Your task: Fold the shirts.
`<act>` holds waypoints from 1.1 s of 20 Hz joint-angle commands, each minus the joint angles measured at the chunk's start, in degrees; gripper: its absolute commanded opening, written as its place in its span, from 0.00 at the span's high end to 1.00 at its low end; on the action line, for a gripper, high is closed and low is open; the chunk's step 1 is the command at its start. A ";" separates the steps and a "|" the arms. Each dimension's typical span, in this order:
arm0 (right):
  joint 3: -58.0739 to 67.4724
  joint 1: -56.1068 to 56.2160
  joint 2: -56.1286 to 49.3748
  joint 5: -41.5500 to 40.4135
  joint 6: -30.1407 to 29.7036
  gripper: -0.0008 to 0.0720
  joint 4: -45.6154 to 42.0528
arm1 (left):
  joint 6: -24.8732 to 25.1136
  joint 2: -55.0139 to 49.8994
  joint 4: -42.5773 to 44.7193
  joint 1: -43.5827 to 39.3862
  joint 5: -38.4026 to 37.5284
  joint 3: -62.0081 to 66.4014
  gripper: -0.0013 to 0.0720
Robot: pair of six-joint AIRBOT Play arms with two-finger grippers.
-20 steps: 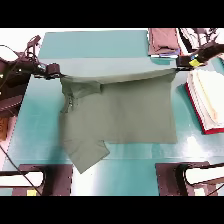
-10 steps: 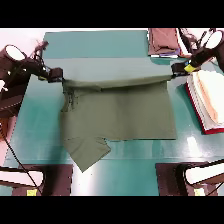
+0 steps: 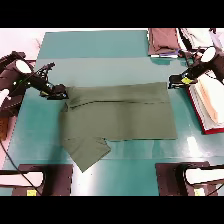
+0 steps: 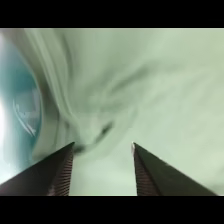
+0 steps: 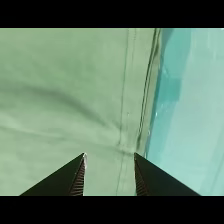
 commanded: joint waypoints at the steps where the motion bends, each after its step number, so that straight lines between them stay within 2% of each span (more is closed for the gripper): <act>1: -0.55 0.04 5.81 4.00 0.24 0.50 0.13 | -3.93 10.10 3.58 0.02 -1.31 -9.51 0.41; 5: -0.55 0.59 12.76 4.42 0.26 0.50 0.57 | -6.58 25.14 6.82 0.02 -2.60 -30.93 0.41; 6: -0.55 0.57 13.86 4.48 0.26 0.50 1.11 | -7.50 28.17 6.80 0.02 -3.48 -34.82 0.38; 9: -0.55 0.57 15.52 4.46 0.26 0.50 1.36 | -9.68 34.86 5.25 0.02 -3.78 -42.91 0.38; 12: -0.55 0.57 15.67 4.50 0.26 0.50 1.46 | -9.53 35.93 0.70 0.02 -3.39 -46.66 0.38; 15: -0.55 0.57 15.67 4.61 0.28 0.50 1.57 | -9.57 35.93 -0.35 0.02 -0.20 -49.35 0.38; 21: -0.55 0.57 15.69 5.42 0.31 0.50 1.60 | -7.37 35.93 -11.26 0.02 6.58 -54.29 0.38; 22: -0.55 0.57 15.72 5.53 0.31 0.50 1.60 | -6.34 35.93 -12.22 0.02 6.58 -54.64 0.43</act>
